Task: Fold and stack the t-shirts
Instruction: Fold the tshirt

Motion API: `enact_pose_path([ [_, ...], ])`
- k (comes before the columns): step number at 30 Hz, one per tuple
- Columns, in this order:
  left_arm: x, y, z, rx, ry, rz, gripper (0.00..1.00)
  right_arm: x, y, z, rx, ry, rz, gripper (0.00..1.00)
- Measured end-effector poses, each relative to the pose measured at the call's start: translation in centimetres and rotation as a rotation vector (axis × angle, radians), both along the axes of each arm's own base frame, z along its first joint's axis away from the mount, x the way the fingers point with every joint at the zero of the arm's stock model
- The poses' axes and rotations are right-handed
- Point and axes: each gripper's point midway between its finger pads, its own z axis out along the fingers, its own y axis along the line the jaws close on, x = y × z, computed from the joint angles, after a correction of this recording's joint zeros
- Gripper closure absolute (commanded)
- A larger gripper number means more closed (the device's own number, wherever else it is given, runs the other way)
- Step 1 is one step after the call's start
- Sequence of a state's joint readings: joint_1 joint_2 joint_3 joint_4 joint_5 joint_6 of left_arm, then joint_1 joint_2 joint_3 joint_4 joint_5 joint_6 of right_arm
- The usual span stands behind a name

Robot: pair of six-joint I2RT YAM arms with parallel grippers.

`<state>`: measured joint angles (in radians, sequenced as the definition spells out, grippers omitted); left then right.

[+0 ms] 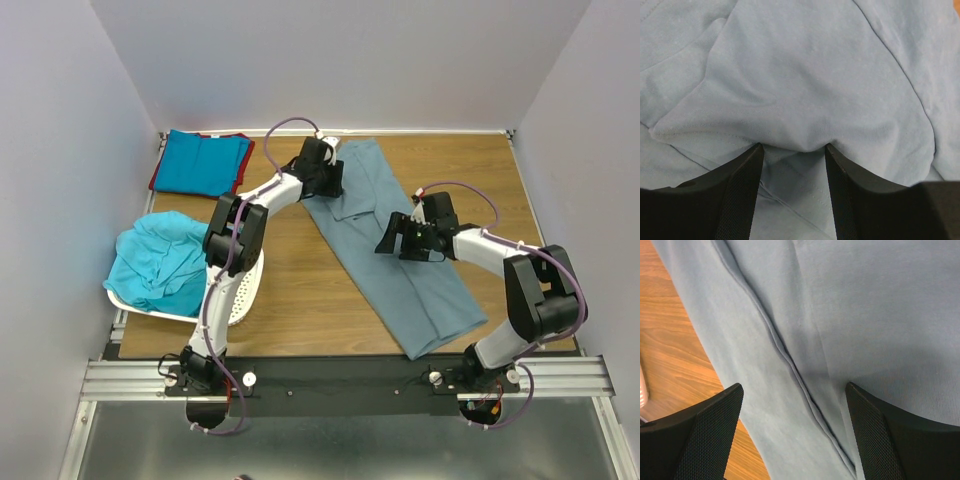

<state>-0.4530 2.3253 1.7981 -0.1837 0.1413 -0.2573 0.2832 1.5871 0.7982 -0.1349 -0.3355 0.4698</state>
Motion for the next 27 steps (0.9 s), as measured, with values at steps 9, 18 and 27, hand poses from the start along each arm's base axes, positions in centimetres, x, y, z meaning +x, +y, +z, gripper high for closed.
enact_pose_path([
  [9, 1.9, -0.4, 0.4, 0.004, -0.013, -0.013, 0.41, 0.0, 2.0, 0.1, 0.011, 0.0, 0.044, 0.1],
  [18, 1.0, 0.0, 2.3, 0.015, -0.017, -0.015, 0.41, -0.8, 1.9, 1.8, 0.004, -0.013, 0.04, 0.1],
  [27, -5.0, -0.8, 11.1, -0.088, -0.151, -0.038, 0.41, -2.7, -0.1, 1.1, -0.073, 0.013, -0.007, 0.1],
])
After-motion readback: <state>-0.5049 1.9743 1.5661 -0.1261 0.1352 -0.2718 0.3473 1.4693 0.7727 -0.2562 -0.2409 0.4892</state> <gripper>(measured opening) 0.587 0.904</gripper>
